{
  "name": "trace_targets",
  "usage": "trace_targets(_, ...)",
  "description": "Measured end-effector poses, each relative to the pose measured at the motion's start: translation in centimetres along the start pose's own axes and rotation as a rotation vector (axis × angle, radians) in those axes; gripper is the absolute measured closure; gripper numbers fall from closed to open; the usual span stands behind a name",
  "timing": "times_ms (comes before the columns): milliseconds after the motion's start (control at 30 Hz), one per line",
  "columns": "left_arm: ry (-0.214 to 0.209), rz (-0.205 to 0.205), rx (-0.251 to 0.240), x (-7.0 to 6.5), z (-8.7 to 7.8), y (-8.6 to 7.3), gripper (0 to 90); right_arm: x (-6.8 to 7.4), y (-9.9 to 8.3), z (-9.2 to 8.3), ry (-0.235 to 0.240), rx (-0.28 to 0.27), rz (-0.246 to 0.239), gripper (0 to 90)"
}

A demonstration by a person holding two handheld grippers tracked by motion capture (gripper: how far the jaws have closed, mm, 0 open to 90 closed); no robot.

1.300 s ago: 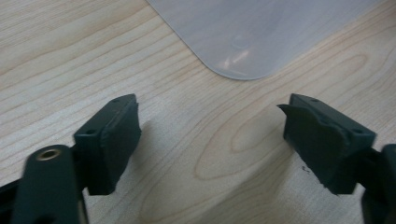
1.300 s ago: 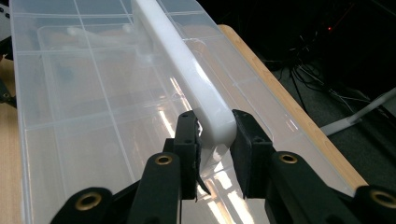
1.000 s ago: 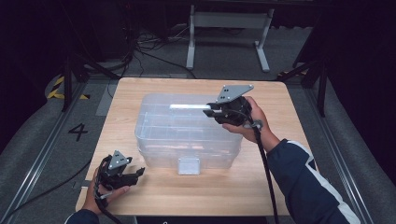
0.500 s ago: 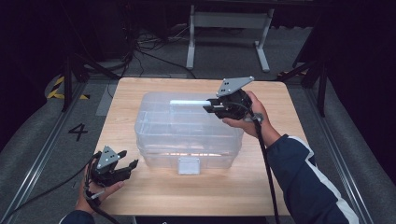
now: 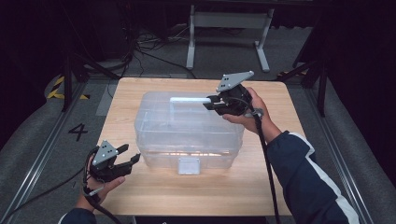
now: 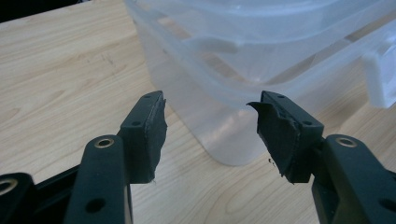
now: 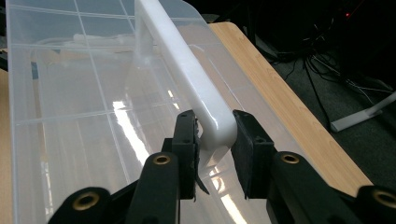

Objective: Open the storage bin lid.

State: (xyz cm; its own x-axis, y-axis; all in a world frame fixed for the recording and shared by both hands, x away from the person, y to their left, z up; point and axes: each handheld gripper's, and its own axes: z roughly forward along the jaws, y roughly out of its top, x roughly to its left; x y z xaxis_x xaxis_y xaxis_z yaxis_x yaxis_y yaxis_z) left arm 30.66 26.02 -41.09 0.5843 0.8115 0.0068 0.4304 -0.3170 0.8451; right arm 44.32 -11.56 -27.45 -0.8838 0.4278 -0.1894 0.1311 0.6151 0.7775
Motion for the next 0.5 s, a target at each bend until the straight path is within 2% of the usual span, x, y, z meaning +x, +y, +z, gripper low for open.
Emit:
trace_targets(167, -0.004, 0.010, -0.004, -0.5, 0.3, 0.8, 42.5, -0.1, 0.1, 0.0, -0.004, 0.003, -0.008, 72.1)
trace_targets(333, -0.024, 0.013, -0.030, -0.9, 0.4, 1.5, 43.6, -0.1, 0.1, 0.0, -0.002, 0.003, -0.009, 72.1)
trace_targets(367, -0.021, 0.005, -0.033, -1.0, 0.4, 1.6, 45.6, -0.1, 0.1, 0.0, -0.003, 0.004, -0.010, 72.0)
trace_targets(467, -0.005, 0.028, -0.032, -1.2, 0.5, 2.1, 47.4, -0.1, 0.1, -0.1, -0.008, 0.001, -0.006, 71.9)
trace_targets(500, 0.004, 0.024, -0.030, -1.2, 0.6, 2.1, 47.9, -0.1, 0.1, -0.1, -0.009, -0.001, -0.002, 71.8)
